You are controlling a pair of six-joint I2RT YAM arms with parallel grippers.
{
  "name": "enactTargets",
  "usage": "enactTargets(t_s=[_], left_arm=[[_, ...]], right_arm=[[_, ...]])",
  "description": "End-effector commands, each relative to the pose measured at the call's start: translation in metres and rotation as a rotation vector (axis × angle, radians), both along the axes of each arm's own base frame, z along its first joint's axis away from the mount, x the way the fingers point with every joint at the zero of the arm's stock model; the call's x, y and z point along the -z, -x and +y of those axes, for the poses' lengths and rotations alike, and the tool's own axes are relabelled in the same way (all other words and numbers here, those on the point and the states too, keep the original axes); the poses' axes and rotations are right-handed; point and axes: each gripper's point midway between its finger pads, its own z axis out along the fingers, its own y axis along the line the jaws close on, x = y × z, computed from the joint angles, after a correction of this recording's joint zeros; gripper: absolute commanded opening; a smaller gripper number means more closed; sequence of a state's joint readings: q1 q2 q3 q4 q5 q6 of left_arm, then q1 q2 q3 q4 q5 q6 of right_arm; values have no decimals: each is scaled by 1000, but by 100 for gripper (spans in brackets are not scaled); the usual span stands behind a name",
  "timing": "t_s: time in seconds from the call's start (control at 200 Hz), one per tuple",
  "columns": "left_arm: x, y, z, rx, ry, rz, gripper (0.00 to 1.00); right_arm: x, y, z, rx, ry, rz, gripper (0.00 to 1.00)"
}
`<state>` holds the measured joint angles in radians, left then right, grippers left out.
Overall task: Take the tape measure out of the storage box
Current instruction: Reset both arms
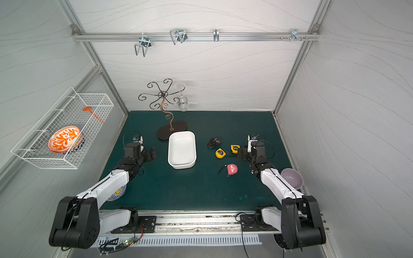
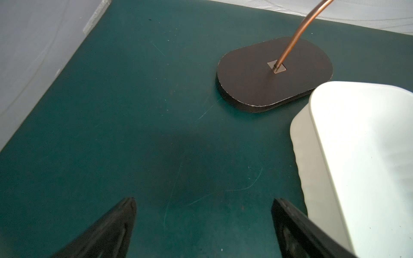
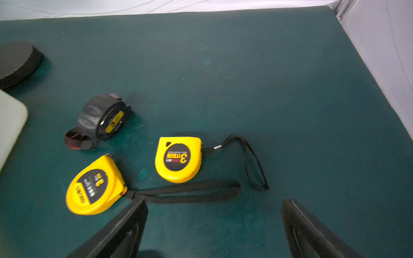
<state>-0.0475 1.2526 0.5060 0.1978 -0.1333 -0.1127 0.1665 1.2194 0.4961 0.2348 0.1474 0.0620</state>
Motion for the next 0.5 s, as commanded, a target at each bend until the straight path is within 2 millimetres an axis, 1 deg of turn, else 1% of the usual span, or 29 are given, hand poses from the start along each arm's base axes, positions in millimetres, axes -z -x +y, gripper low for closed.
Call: enactTargets(t_s=[0.0, 0.13, 0.245, 0.29, 0.355, 0.415, 0.495], left_arm=[[-23, -23, 0, 23, -33, -178, 99], [-17, -35, 2, 29, -70, -202, 99], [-11, -44, 1, 55, -102, -183, 99], [-12, -45, 1, 61, -116, -220, 99], [-5, -46, 5, 46, -109, -240, 99], [0, -46, 12, 25, -82, -240, 99], [6, -47, 13, 31, -60, -249, 99]], right_arm=[[-20, -22, -14, 40, 41, -181, 99], [-10, -32, -20, 42, 20, -204, 99], [7, -39, -13, 4, 2, -185, 99], [15, -40, -10, -11, 1, -188, 99], [24, -39, -8, -25, -2, -205, 99], [24, -35, -4, -46, 10, -221, 99], [23, -35, -2, -53, 8, -226, 99]])
